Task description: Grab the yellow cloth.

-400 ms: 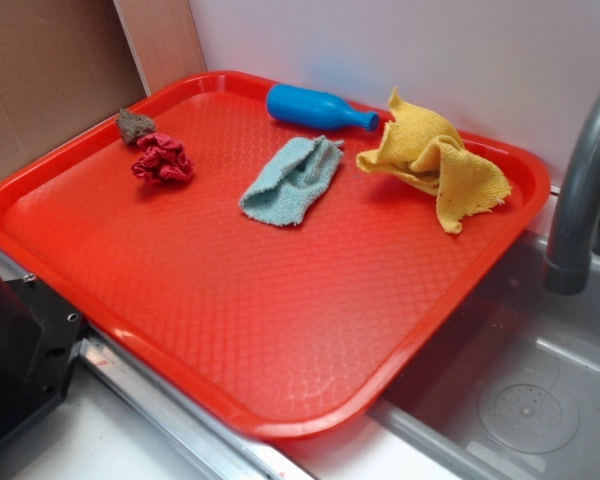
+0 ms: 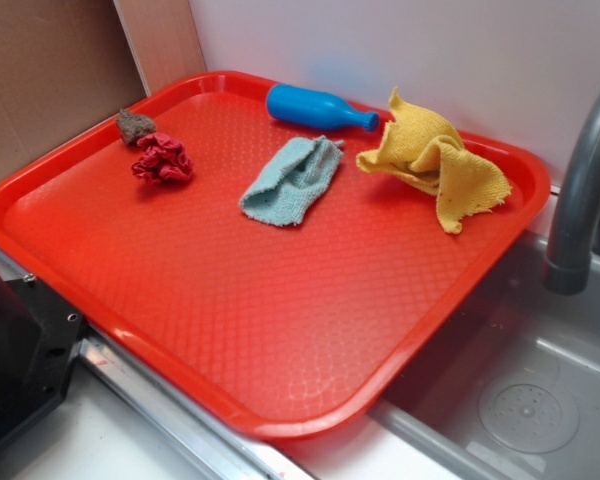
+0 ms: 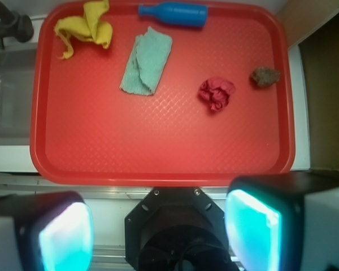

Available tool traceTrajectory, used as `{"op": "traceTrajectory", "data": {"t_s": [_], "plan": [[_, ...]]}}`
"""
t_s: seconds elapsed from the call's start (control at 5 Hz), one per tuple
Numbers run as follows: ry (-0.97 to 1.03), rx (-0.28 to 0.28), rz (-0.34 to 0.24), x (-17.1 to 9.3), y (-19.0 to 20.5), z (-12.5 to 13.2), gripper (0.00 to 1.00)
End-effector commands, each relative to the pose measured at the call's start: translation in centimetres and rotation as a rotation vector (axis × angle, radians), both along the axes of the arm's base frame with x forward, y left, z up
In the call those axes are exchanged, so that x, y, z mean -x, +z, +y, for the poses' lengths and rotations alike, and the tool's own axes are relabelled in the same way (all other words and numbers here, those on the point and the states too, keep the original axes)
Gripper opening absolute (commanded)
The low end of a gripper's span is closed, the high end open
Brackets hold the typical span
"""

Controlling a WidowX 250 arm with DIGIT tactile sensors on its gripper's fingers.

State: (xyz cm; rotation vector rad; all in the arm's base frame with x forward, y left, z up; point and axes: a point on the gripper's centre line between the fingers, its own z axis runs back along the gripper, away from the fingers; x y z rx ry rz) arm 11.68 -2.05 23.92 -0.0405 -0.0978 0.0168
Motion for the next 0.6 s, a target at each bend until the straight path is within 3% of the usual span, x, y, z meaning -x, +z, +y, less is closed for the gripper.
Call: {"op": "traceTrajectory", "data": {"t_s": [0.0, 0.2, 0.4], "plan": [[0.133, 0.053, -0.095, -2.9, -1.4, -0.7, 1.00], [0.191, 0.075, -0.160, -5.1, -2.9, -1.8, 1.00], [0.215, 0.135, -0.192, -8.4, -4.6, -3.4, 1.00]]}}
